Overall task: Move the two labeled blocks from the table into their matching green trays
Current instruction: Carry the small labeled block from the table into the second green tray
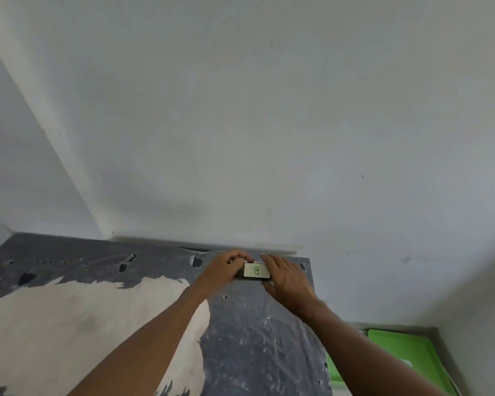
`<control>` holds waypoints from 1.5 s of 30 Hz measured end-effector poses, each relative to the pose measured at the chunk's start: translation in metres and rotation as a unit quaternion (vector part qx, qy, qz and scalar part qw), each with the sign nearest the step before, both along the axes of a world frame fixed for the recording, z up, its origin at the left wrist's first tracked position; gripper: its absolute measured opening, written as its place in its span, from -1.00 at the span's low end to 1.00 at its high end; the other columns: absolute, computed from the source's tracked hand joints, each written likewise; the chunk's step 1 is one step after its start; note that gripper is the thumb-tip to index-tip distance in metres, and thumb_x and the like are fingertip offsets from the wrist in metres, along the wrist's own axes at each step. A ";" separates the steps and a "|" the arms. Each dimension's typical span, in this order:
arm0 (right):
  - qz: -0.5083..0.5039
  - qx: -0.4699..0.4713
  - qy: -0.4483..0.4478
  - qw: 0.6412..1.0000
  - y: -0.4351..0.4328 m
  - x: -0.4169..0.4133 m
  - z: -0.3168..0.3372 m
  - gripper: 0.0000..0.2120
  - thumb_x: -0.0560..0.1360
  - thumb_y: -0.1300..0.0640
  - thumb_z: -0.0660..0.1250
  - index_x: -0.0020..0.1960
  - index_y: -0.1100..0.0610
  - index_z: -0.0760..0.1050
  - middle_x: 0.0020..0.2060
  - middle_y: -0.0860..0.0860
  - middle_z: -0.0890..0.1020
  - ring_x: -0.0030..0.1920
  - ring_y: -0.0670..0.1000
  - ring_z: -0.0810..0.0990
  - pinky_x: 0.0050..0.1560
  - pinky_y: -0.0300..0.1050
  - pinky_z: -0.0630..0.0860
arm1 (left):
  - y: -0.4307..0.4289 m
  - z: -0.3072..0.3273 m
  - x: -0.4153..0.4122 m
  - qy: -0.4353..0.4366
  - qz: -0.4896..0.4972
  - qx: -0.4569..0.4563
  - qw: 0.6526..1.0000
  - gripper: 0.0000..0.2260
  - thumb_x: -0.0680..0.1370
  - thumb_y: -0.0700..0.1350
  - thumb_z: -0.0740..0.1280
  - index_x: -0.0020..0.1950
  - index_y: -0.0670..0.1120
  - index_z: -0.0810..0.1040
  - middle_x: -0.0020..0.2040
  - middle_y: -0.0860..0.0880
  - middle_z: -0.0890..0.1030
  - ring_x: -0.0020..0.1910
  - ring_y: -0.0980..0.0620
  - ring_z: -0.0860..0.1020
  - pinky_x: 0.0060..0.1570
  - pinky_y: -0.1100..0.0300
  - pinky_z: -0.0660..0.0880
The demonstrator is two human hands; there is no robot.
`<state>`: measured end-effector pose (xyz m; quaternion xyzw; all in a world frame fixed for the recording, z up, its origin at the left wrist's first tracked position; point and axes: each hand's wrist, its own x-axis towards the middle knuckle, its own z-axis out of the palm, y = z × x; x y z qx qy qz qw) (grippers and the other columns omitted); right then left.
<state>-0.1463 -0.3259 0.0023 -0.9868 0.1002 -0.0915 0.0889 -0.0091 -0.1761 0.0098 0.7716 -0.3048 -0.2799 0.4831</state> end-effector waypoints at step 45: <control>-0.094 -0.087 -0.013 0.992 -0.095 -0.209 0.005 -0.52 0.39 -0.09 0.44 0.23 0.09 0.46 0.09 0.01 0.60 0.05 0.11 0.56 0.05 0.03 0.52 | -0.126 -0.013 -0.162 0.128 -0.135 -0.033 0.982 -0.91 0.54 -0.20 0.43 -0.01 -0.02 0.66 0.00 -0.11 0.66 -0.07 0.04 0.67 -0.01 0.10 0.68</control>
